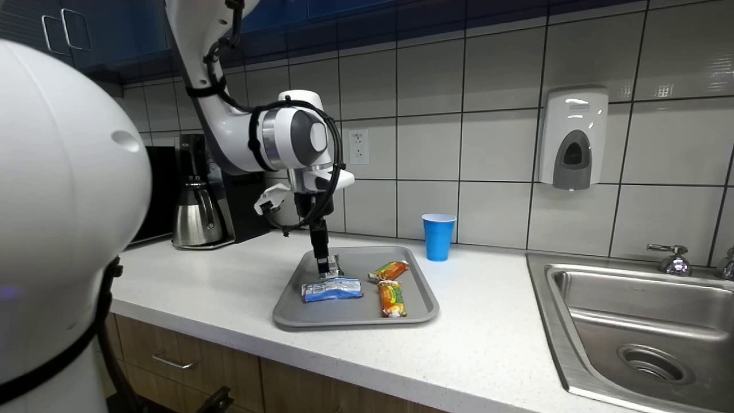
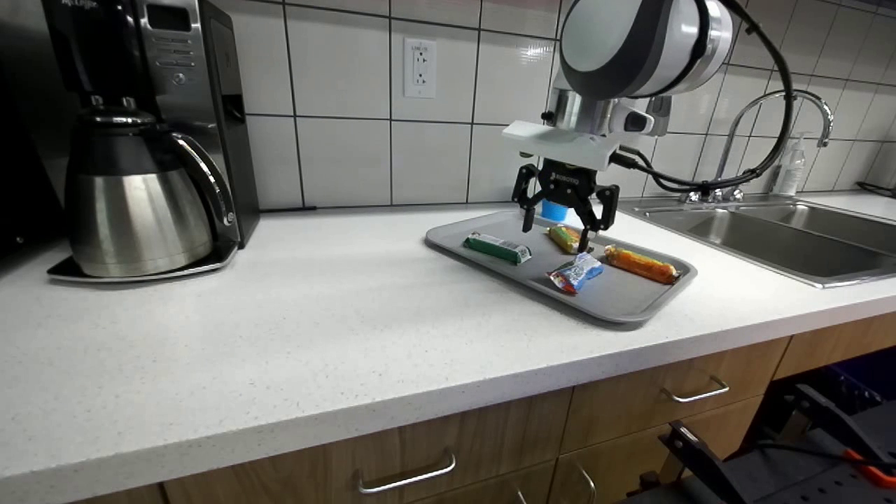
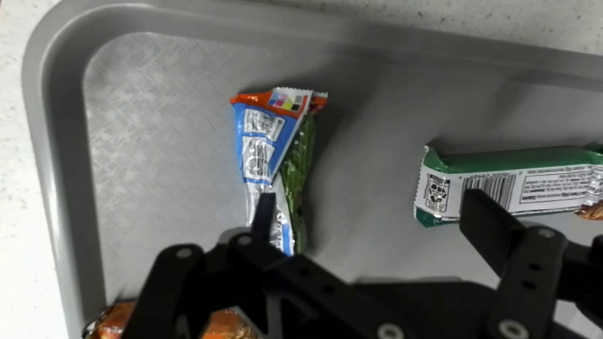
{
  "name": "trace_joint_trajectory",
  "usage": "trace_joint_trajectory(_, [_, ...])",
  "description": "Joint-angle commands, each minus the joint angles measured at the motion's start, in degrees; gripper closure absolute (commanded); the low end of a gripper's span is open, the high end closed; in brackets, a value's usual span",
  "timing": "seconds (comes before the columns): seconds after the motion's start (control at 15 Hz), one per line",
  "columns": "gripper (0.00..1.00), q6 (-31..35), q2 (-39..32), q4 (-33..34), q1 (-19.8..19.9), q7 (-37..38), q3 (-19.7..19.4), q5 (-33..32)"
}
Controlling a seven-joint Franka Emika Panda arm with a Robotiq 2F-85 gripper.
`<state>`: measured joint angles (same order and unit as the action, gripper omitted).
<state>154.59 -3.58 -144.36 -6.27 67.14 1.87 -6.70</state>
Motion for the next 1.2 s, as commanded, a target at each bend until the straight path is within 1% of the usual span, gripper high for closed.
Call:
trace_joint_trajectory(0.0, [0.00, -3.7, 3.9, 0.0, -0.2, -7.9, 1.6, 2.4])
trace_joint_trajectory(0.33, [0.00, -6.6, 7.5, -0.9, -0.8, -21.0, 3.6, 7.8])
trace_joint_trajectory(0.73, [0.00, -7.8, 13.0, -4.4, -1.8, -30.9, 5.3, 9.0])
trace_joint_trajectory(1.13, [0.00, -8.6, 17.5, -7.7, -2.9, -37.6, 7.1, 11.8])
